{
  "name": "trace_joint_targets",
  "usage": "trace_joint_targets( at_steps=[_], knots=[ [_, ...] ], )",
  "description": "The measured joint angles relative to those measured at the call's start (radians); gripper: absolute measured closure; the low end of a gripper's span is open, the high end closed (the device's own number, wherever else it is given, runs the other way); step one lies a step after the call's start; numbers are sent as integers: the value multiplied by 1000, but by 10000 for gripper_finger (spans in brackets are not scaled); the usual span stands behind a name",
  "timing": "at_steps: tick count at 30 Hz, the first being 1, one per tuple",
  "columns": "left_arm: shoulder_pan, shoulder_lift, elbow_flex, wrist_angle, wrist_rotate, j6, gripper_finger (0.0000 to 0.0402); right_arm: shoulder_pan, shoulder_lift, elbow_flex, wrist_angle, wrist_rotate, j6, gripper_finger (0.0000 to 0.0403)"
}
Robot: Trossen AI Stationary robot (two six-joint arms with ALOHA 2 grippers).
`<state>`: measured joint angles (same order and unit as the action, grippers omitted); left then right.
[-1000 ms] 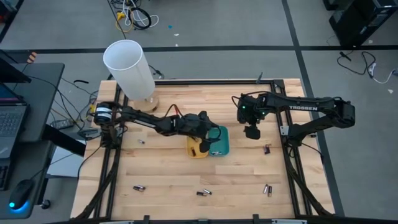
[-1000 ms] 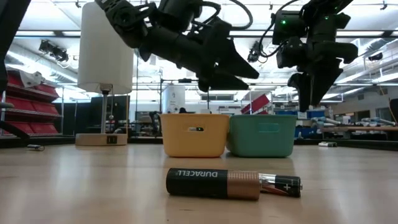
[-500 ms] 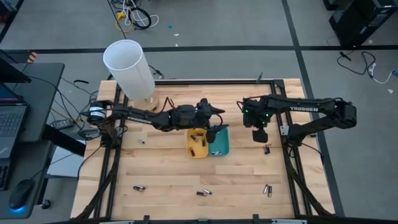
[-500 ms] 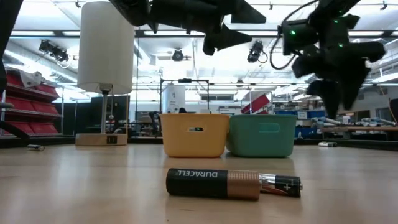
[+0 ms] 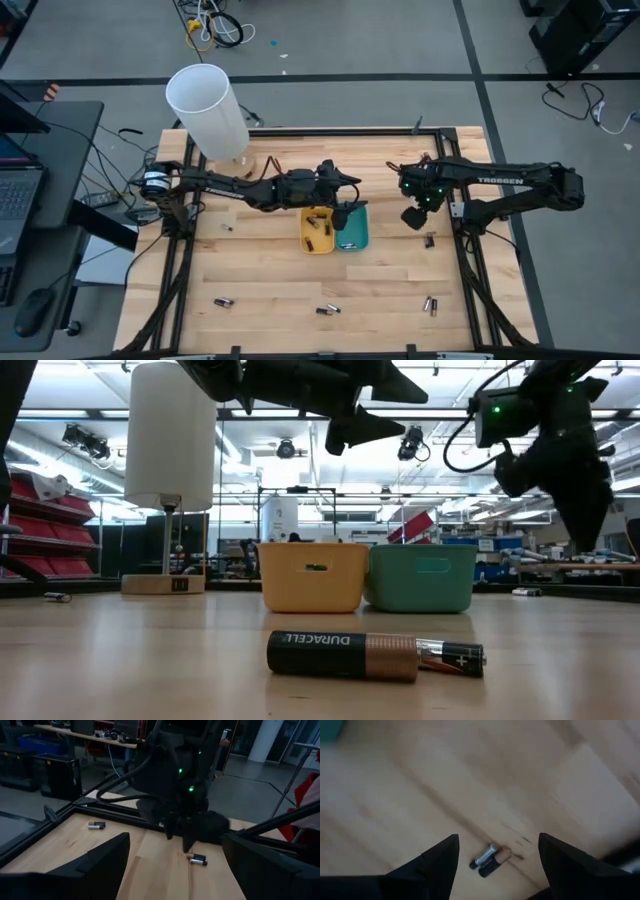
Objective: Sort batteries
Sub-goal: Put the black battery into the yellow bin
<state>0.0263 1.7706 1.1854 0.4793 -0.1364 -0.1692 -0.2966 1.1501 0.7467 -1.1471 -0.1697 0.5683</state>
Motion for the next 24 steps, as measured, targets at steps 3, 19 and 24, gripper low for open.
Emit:
trace_joint_targets(
  at_steps=[3, 19, 24],
  knots=[
    [0, 0, 0, 1, 0, 0, 67, 0, 10, 0, -30, 62, 155, 162],
    [32, 0, 0, 0, 10, 65, 67, 97, 63, -46, -24, 103, 393, 256],
    [61, 0, 0, 2, 10, 61, 67, 152, 102, -46, 52, -25, 333, 258]
  ],
)
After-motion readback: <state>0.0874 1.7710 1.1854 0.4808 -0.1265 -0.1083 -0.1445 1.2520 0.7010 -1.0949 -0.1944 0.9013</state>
